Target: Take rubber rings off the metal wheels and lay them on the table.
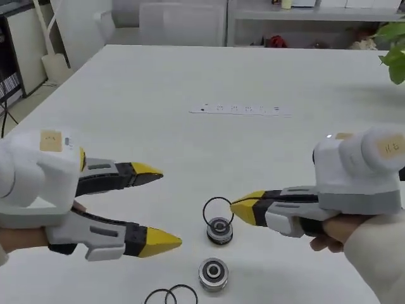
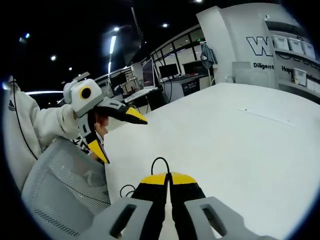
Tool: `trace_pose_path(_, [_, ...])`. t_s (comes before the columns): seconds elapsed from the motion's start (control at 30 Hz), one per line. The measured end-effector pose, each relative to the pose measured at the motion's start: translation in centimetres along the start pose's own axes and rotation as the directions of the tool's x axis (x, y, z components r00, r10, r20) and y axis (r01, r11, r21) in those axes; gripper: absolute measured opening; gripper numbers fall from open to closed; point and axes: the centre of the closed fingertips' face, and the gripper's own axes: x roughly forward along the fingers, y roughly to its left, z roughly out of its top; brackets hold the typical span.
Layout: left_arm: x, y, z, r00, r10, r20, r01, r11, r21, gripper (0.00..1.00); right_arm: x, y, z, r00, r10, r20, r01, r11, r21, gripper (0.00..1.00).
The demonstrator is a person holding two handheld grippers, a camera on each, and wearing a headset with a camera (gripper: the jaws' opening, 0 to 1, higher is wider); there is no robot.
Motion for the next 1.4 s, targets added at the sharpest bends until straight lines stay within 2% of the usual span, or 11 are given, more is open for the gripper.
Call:
trace_pose_path(0.2, [-2.4,0.2,-0.7,0.999,0.044,-0.012,-0.044,0.999,-0.01,0.66,-0.2,1.0,0.5,0.9999,0.011,0.005,-0.01,1.0,-0.017,0.0])
trace_pose_path(0.47, [-5.3,0.0,-2.0,0.9945,0.102,-0.023,-0.103,0.993,-0.056,0.7,-0.1,2.1,0.7,0.9996,0.026,0.006,-0.026,0.999,-0.022,0.0])
trace_pose_path(0.9, [-7.2,-0.5,-2.9,0.9909,0.132,-0.025,-0.134,0.988,-0.081,0.72,0.5,3.8,0.6,0.9976,0.065,-0.023,-0.065,0.997,-0.038,0.0])
trace_pose_path(1.2, [-8.8,-0.7,-4.2,0.9871,0.154,-0.045,-0.158,0.982,-0.102,0.72,1.2,4.3,0.4,0.9959,0.079,-0.046,-0.081,0.996,-0.047,0.0])
trace_pose_path(1.4, [-9.4,-0.7,-4.6,0.9853,0.165,-0.044,-0.169,0.979,-0.111,0.73,1.7,4.6,0.4,0.9945,0.087,-0.058,-0.09,0.995,-0.051,0.0])
